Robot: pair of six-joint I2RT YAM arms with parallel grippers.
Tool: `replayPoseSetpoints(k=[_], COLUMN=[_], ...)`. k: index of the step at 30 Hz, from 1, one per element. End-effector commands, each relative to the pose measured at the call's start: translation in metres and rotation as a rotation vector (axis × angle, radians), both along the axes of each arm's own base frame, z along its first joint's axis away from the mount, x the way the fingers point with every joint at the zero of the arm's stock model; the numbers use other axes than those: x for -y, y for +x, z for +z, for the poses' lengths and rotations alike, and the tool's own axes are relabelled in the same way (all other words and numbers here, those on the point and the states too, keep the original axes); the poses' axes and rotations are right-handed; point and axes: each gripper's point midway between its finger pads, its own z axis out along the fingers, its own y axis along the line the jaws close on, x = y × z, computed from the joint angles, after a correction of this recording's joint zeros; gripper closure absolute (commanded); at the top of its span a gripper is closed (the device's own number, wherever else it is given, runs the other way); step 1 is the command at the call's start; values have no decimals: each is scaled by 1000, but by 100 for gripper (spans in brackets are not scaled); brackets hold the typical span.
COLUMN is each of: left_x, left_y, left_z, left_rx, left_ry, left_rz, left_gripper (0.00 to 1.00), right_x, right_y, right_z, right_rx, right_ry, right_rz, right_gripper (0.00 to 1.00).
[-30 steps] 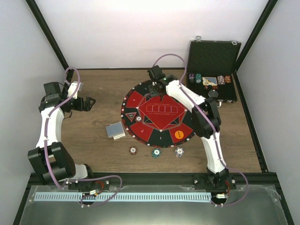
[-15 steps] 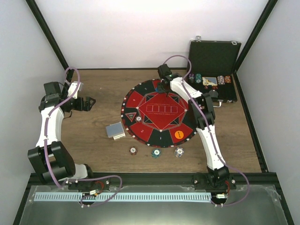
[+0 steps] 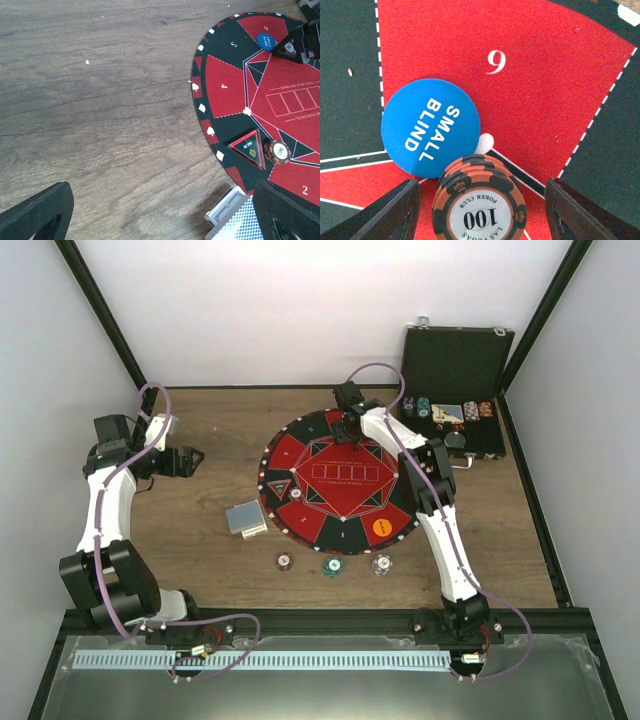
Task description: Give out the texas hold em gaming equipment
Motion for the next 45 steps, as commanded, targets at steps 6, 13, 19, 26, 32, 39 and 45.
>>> replayPoseSetpoints(k=[6, 13, 19, 26, 32, 39, 45], left_x=[1, 4, 4, 4, 4, 4, 3], left_y=[2, -1, -6, -12, -14, -14, -14], left_z=[9, 16, 12, 10, 12, 13, 13], left_rx=[17, 22, 6, 4, 6, 13, 14], left_ry=[-11, -21, -12, 7, 7, 15, 16], left_rz=[-18, -21, -20, -19, -18, -18, -19], left_gripper=[0, 0, 0, 0, 0, 0, 0], right_x=[-4, -62, -132, -181, -189, -187, -186], right_y=[-1, -97, -235, -351, -380, -382, -381], right_z=[80, 108, 100, 59, 24, 4, 1], right_rx=[114, 122, 40, -111, -175, -192, -194], right_ry=[3, 29, 132, 152, 95, 49, 40], right_rz=[-3, 143, 350, 515, 554, 557, 558], right_gripper=[29, 28, 25, 20, 20, 27, 37])
